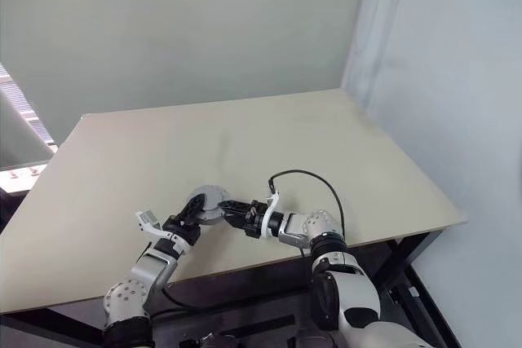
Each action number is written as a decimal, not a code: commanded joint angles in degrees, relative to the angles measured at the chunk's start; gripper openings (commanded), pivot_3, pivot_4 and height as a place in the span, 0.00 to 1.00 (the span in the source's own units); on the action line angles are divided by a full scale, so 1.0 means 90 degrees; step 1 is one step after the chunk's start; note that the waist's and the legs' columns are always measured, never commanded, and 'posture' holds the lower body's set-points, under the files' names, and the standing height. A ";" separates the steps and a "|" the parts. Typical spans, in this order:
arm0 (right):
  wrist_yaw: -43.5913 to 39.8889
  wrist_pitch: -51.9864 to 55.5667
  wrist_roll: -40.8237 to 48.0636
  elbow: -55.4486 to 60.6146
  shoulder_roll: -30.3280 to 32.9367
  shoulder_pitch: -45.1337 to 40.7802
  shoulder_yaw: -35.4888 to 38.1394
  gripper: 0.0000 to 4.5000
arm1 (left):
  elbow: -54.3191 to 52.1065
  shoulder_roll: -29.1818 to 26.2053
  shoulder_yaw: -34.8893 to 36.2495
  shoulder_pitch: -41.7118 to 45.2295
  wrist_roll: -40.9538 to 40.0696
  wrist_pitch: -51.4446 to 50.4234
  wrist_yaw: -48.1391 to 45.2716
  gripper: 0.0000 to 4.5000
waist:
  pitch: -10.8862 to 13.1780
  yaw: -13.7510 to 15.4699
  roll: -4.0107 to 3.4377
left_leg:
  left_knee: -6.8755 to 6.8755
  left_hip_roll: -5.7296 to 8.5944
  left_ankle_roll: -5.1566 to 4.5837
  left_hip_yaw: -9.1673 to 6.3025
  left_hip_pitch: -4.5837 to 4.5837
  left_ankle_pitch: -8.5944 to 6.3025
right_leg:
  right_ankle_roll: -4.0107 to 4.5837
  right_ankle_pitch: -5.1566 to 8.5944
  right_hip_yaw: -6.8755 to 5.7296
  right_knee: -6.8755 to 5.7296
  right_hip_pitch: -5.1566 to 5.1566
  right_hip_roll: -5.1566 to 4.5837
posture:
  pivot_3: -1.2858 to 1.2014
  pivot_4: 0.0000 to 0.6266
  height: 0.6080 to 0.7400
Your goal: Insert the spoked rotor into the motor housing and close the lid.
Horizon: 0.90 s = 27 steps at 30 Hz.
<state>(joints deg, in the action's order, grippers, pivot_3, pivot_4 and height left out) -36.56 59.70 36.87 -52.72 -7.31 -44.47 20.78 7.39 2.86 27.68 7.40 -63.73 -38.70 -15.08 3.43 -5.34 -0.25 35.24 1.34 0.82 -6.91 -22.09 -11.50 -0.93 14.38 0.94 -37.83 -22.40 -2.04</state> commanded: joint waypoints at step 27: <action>-0.1380 -0.5733 -0.3083 0.2866 0.0673 0.1732 -0.3860 1.00 | -0.0126 -0.1295 -0.0131 0.0310 0.2240 0.2368 -0.0018 0.45 | -0.0002 0.0147 0.0006 | 0.0009 0.0001 0.0005 -0.0002 0.0000 0.0000 | -0.0001 -0.0001 0.0004 0.0000 0.0001 0.0004 | 0.52 0.00 1.00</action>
<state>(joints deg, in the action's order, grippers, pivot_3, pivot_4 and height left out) -47.88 12.05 11.10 -30.02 -1.53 -28.60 -12.01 7.71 -7.49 27.16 7.99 -45.56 -20.56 -14.69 3.42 -4.02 -0.19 35.32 1.35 0.87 -6.95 -22.09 -11.49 -0.94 14.37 0.96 -37.84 -22.39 -2.00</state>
